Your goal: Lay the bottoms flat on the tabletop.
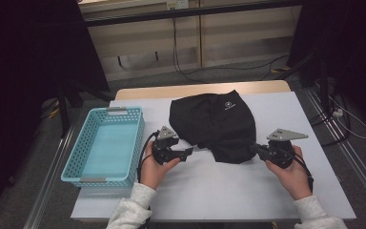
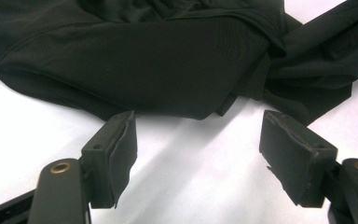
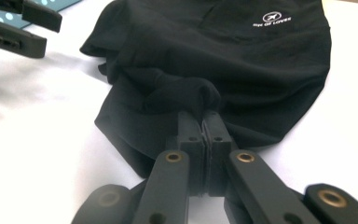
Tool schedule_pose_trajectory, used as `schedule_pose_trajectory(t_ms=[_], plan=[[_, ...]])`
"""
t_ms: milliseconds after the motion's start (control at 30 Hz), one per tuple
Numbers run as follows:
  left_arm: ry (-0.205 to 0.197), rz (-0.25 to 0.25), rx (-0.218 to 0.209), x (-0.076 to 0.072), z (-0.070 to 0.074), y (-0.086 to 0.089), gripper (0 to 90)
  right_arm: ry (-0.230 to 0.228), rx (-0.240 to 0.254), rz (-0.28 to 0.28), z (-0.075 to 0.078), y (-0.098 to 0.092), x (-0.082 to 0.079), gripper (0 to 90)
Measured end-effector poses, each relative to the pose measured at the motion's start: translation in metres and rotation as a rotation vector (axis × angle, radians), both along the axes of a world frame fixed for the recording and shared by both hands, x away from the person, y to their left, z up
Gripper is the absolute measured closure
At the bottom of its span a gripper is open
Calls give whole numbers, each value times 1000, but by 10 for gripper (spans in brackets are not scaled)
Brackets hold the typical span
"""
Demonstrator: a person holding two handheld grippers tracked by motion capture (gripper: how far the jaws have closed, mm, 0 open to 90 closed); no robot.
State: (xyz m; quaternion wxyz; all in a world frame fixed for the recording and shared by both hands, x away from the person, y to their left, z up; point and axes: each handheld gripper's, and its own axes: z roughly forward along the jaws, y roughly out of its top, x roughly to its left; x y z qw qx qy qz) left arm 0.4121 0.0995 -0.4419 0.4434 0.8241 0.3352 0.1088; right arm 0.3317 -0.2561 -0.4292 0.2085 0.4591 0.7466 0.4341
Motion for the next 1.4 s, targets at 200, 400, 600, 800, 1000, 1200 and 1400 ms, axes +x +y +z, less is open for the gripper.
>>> schedule_pose_trajectory(t_ms=[200, 400, 600, 800, 1000, 1200, 1400], plan=[[-7, 1, -2, 0, 2, 3, 275, 0, -12, -10, 2, -7, -4, 886], [-2, 3, -8, 0, 3, 4, 274, 44, -60, -11, -12, -9, -6, 883], [-1, 0, -7, -1, 2, 2, 274, 49, -48, -50, -16, -19, -4, 883], [-4, 1, -3, -1, 3, 2, 271, 64, -117, -74, -22, -24, -1, 885], [-5, 0, -3, -1, 2, 3, 270, 63, -110, -105, -22, -31, -1, 868], [-5, -1, -1, -2, 3, 3, 263, 17, -123, -94, -11, -20, -4, 605], [-6, -6, 7, -2, 4, 4, 238, -2, -100, 13, -5, 9, -7, 533]])
